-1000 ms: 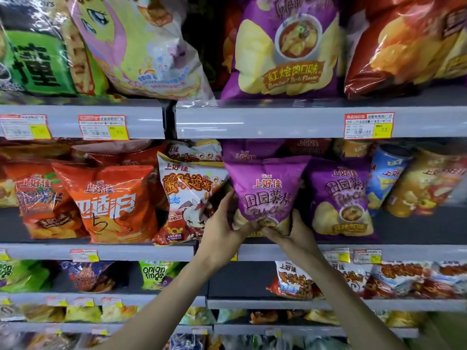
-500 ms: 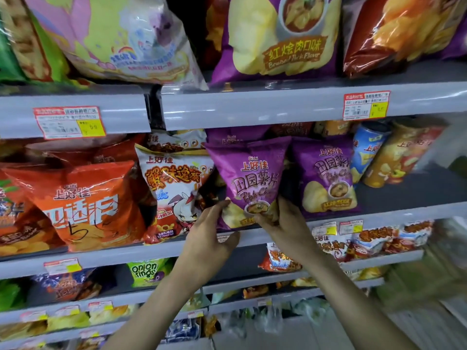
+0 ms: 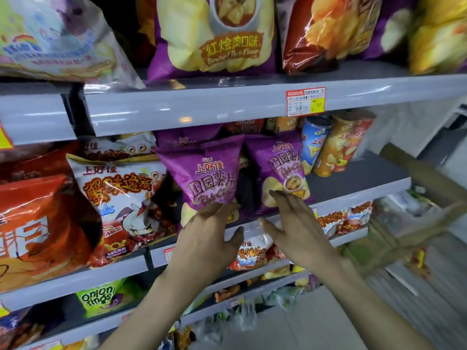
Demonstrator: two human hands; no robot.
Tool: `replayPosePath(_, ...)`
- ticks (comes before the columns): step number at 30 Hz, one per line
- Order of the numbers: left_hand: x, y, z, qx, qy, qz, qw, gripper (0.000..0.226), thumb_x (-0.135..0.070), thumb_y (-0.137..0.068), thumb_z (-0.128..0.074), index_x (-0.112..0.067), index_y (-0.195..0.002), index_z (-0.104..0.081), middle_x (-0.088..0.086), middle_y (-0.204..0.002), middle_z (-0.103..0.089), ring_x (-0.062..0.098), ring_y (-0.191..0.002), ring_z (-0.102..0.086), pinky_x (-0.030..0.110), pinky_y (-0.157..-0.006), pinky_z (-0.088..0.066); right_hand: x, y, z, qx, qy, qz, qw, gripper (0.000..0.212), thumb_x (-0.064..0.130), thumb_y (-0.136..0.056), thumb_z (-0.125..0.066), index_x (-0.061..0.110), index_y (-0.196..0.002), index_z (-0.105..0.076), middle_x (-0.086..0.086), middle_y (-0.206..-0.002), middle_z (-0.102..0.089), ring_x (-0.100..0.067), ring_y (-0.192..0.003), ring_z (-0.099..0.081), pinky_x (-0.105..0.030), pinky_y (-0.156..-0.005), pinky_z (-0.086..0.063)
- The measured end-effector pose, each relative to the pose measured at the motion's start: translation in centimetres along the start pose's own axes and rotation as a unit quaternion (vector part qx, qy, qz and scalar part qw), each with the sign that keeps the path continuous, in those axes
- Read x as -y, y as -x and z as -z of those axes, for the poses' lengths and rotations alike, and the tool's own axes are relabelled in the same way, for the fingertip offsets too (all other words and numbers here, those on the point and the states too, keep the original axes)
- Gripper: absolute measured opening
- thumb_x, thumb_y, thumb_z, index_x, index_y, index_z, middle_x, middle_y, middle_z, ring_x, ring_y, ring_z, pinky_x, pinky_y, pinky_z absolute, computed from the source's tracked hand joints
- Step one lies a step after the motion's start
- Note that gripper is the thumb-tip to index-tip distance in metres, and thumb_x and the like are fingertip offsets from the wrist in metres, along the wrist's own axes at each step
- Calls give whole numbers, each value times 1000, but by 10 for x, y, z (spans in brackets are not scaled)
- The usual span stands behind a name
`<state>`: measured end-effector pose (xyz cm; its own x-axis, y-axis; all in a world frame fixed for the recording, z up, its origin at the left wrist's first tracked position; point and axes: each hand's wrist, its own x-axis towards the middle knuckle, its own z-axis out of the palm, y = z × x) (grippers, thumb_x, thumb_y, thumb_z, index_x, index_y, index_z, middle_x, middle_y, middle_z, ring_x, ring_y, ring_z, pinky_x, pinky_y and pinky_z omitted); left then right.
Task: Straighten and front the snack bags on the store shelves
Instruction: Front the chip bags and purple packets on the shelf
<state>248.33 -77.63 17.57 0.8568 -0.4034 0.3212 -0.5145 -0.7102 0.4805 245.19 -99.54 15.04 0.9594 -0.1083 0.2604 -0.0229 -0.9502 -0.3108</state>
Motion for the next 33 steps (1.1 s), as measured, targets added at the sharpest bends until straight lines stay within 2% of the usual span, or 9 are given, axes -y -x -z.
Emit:
replayPosePath(5,-28,-31,-23,8,-6,9,1000,59,-46,-90,-61,-33,-147,-52,-4,-127,-67,25,-112,-67,43,-84,-59,-42,-17,18,-33,-7,22,999,63,57,-96,-49,20,-147,-49,-1,-141,-56,-27,-127,-50,-46,-99,-48)
replayPosePath(8,-51,-53,-47,2,28,30,999,65,-44,-95,-67,-27,-155,-46,0,-135,-65,26,-117,-66,37,-90,-55,-75,-30,27,-35,-31,23,999,55,51,-98,-57,24,-144,-48,2,-137,-56,-26,-124,-50,-46,-96,-49)
replayPosePath(13,-70,-94,-91,-8,155,145,977,83,-58,-94,-67,-17,-159,-36,1,-143,-50,22,-135,-50,28,-98,-38,-119,-52,32,0,-86,20,996,62,50,-100,-59,24,-153,-38,1,-145,-51,-23,-133,-47,-45,-107,-46)
replayPosePath(17,-67,-118,-114,-18,243,256,935,110,-80,-72,-65,-15,-157,-39,-2,-145,-50,18,-135,-50,43,-116,-42,-136,-68,24,58,-147,24,987,74,53,-101,-56,21,-161,-27,1,-154,-45,-22,-141,-43,-41,-115,-40)
replayPosePath(20,-67,-129,-124,-2,305,281,910,80,-80,-66,-75,-31,-126,-61,-12,-123,-73,11,-116,-67,46,-109,-50,-145,-81,12,114,-249,-12,962,87,68,-93,-57,28,-162,-23,2,-157,-46,-23,-141,-47,-44,-115,-42)
replayPosePath(23,-67,-138,-132,20,324,286,901,92,-82,-63,-79,-32,-134,-51,-9,-122,-73,14,-112,-70,46,-107,-53,-152,-93,3,136,-327,-58,933,97,84,-78,-57,38,-158,-28,9,-152,-52,-20,-136,-53,-45,-111,-45)
replayPosePath(25,-70,-144,-135,26,346,288,892,96,-76,-63,-84,-31,-139,-45,-7,-120,-74,15,-109,-72,46,-103,-57,-153,-97,-1,150,-370,-77,914,97,83,-75,-63,40,-156,-33,13,-144,-58,-17,-130,-57,-37,-102,-46)
replayPosePath(28,-74,-148,-138,27,359,275,891,91,-61,-74,-88,-28,-142,-38,-6,-121,-72,12,-106,-72,33,-93,-60,-154,-102,-6,157,-411,-84,894,95,75,-74,-72,40,-154,-35,17,-136,-63,-13,-125,-60,-31,-96,-45)
replayPosePath(33,-61,-136,-141,-19,379,250,891,114,-71,-57,-93,-37,-149,-35,-12,-115,-77,13,-106,-75,48,-98,-60,-157,-104,-8,163,-421,-64,890,109,58,-66,-89,32,-156,-34,19,-135,-64,-5,-122,-63,-33,-104,-54)
